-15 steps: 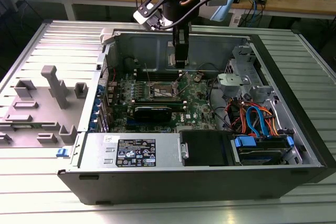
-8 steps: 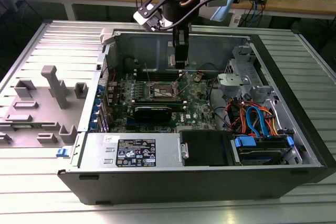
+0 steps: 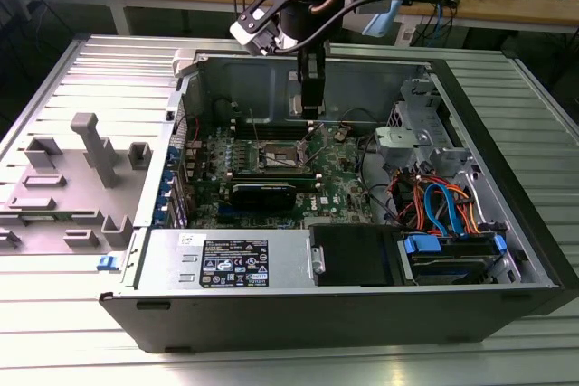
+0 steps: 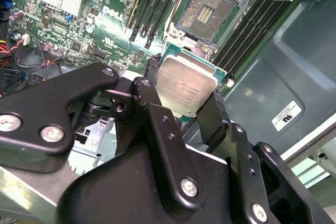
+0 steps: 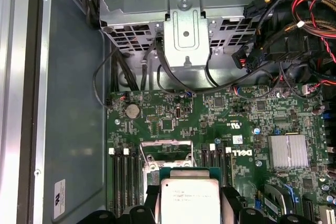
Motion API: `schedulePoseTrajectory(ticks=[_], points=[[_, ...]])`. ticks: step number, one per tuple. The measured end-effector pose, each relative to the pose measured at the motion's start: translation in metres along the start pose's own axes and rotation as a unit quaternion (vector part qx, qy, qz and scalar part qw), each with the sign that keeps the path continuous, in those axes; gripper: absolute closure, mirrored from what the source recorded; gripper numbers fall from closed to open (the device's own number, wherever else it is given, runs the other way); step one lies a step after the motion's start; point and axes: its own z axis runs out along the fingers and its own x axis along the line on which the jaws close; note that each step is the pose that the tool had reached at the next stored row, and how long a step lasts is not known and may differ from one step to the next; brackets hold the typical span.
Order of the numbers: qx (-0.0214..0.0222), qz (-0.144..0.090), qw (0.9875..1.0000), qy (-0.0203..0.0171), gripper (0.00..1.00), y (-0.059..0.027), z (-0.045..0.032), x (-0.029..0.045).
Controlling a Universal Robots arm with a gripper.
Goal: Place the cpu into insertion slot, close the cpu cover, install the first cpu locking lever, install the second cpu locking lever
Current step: 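Place the cpu into insertion slot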
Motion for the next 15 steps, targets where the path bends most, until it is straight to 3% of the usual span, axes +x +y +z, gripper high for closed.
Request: schedulePoseTrajectory(ticks=[15], points=[[0.0, 0.0, 1.0, 0.0, 0.46, -0.0026, 0.0011, -0.0001]])
